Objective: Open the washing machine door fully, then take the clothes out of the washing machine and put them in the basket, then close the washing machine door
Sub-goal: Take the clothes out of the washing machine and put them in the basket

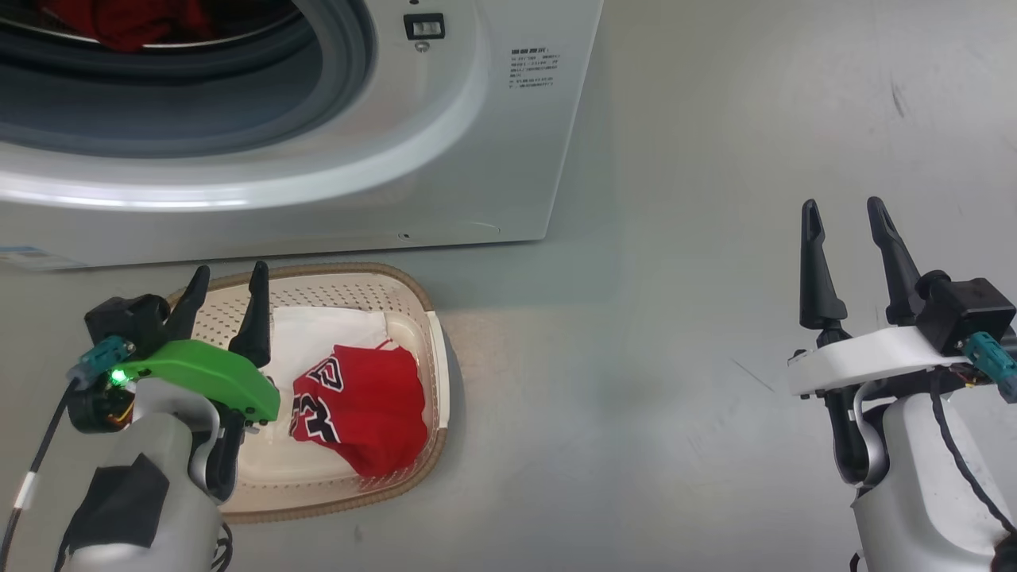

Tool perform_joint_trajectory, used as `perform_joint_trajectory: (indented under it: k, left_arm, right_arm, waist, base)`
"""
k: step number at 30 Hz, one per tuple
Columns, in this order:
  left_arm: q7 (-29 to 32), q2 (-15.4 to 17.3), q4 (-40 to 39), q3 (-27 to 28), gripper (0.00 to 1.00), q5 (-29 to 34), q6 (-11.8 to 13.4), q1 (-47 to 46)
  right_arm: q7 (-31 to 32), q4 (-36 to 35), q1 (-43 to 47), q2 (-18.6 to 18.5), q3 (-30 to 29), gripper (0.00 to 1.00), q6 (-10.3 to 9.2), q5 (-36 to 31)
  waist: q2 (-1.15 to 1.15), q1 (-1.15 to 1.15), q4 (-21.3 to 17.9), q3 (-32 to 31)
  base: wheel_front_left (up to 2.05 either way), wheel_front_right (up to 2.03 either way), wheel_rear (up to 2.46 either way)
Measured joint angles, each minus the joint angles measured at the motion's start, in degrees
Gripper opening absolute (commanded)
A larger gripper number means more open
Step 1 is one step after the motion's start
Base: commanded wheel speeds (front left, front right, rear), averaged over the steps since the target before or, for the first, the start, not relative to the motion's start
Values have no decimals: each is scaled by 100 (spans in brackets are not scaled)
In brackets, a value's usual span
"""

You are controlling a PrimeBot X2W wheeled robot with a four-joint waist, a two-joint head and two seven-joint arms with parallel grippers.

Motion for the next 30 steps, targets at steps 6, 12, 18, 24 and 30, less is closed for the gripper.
perform_joint_trajectory:
  k: [6,12,18,24,30]
  left_arm:
    - [0,35,-686,417,100,238,89,460]
    - [0,11,-1283,690,100,468,132,923]
    - [0,-62,-1760,860,100,746,171,1352]
    - [0,-97,-2217,968,100,995,236,1766]
    - [0,-105,-2587,1111,100,1157,285,2187]
  right_arm:
    - [0,54,167,4,-19,100,20,0]
    - [0,98,344,7,-25,100,51,7]
    - [0,122,606,16,-57,100,51,20]
    - [0,115,819,32,-52,100,52,52]
    - [0,102,930,38,-15,100,53,51]
  waist:
    - [0,0,64,-471]
    - [0,0,99,-958]
    - [0,0,123,-1448]
    - [0,0,161,-1874]
    - [0,-1,195,-2196]
  base:
    - [0,0,0]
    - [0,0,0]
    - [0,0,0]
    - [0,0,0]
    - [0,0,0]
